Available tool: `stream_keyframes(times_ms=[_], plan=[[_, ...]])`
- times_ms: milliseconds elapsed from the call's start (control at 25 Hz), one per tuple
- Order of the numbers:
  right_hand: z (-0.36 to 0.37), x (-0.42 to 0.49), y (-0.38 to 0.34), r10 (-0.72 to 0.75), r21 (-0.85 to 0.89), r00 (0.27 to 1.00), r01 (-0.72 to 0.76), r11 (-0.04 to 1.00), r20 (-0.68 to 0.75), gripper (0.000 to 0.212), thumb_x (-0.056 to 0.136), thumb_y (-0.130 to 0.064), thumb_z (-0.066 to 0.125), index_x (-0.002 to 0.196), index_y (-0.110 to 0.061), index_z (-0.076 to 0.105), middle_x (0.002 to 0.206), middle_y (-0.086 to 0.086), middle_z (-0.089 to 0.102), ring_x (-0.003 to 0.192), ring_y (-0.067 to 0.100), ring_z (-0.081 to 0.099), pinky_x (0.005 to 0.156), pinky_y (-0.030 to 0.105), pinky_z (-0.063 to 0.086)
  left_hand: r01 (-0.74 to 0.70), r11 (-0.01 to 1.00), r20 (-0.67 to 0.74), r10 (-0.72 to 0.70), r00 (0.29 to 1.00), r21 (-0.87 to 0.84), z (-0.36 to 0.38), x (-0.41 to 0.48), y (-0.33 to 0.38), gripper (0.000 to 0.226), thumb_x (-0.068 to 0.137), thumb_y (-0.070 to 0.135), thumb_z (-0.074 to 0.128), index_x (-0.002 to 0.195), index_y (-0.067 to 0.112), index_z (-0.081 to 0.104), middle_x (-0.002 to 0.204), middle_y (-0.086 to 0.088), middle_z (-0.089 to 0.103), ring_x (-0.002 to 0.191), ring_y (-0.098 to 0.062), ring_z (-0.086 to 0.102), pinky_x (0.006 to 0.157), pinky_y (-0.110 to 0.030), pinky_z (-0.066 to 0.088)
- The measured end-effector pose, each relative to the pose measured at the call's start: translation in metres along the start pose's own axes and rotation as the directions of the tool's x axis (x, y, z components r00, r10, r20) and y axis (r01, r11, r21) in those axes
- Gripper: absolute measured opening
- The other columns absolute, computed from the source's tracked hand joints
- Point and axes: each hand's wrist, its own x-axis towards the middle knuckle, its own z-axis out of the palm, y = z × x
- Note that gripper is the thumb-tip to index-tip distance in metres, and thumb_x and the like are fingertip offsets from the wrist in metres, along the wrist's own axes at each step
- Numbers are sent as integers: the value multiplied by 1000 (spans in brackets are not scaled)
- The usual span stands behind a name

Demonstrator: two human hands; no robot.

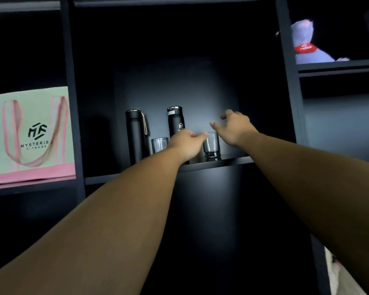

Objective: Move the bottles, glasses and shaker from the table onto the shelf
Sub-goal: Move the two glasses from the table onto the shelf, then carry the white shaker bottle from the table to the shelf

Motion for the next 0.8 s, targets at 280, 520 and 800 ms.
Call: stream_keyframes(times_ms=[280, 520, 800], plan=[[-116, -137, -27, 57, 98, 992, -47, 994, -109, 45, 94, -60, 49, 112, -21, 62, 113, 3, 69, 109, 25, 62, 89, 35, 49, -49, 934, -130, 3, 991, -354, -81, -152, 30, 78, 71, 91, 40, 99, 24, 70, 95, 8, 77, 91, -18, 70, 98, -40, 53], [-225, -312, -34, 170, -67, 982, -176, 982, -87, 45, 93, -64, 46, 113, -27, 60, 114, -3, 69, 110, 25, 62, 87, 36, 48, 140, 803, 159, -57, 986, -579, -71, -321, 52, 74, 94, 78, 32, 118, 18, 67, 111, -4, 76, 95, -26, 72, 87, -40, 51], [-369, -507, 24, 387, -354, 916, -399, 846, -107, 51, 90, -67, 43, 114, -27, 61, 116, 2, 70, 113, 28, 63, 91, 39, 50, 438, 588, 545, 5, 838, -680, 22, -485, 158, 75, 96, 76, 27, 126, 17, 62, 116, -5, 71, 94, -26, 69, 87, -40, 48]])
